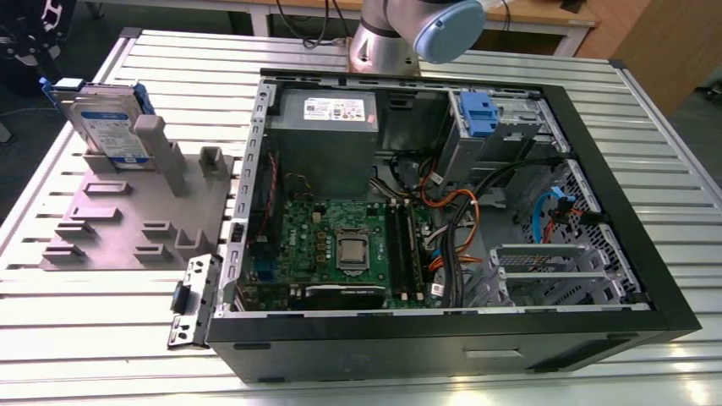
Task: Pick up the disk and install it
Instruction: 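Pick up the disk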
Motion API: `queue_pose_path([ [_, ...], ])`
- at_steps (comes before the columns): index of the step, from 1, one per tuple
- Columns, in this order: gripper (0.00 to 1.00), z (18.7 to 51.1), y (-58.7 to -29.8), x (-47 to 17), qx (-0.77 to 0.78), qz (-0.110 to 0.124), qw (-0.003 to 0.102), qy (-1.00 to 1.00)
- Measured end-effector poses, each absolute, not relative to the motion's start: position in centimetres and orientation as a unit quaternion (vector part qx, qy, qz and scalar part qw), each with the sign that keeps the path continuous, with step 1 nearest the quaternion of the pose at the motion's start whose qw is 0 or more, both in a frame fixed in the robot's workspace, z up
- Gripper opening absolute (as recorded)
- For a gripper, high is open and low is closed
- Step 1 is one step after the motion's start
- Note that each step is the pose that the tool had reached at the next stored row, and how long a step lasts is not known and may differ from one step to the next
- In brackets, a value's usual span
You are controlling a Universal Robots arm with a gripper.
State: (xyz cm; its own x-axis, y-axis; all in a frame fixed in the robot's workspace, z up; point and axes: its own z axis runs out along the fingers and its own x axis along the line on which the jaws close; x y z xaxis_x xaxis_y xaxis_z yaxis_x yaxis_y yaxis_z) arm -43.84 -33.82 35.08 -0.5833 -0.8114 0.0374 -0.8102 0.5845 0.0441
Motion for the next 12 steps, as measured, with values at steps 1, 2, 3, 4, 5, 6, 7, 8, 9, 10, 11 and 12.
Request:
queue_pose_path([
  [1,0.11,35.08,-33.82,-43.84,0.462,-0.011,0.027,-0.886],
  [2,0.11,35.08,-33.82,-43.84,0.469,-0.011,0.027,-0.883],
  [3,0.11,35.07,-33.82,-43.84,0.475,-0.011,0.027,-0.880],
  [4,0.11,35.07,-33.82,-43.84,0.481,-0.010,0.027,-0.876],
  [5,0.11,35.08,-33.82,-43.84,0.487,-0.010,0.027,-0.873],
  [6,0.11,35.08,-33.82,-43.84,0.492,-0.010,0.027,-0.870],
  [7,0.11,35.08,-33.82,-43.84,0.498,-0.010,0.027,-0.867],
  [8,0.11,35.08,-33.82,-43.84,0.503,-0.010,0.027,-0.864],
  [9,0.11,35.08,-33.82,-43.84,0.508,-0.010,0.027,-0.861],
  [10,0.11,35.08,-33.82,-43.84,0.512,-0.009,0.027,-0.859],
  [11,0.11,35.08,-33.82,-43.84,0.515,-0.009,0.027,-0.857],
  [12,0.11,35.08,-33.82,-43.84,0.519,-0.009,0.027,-0.855],
])
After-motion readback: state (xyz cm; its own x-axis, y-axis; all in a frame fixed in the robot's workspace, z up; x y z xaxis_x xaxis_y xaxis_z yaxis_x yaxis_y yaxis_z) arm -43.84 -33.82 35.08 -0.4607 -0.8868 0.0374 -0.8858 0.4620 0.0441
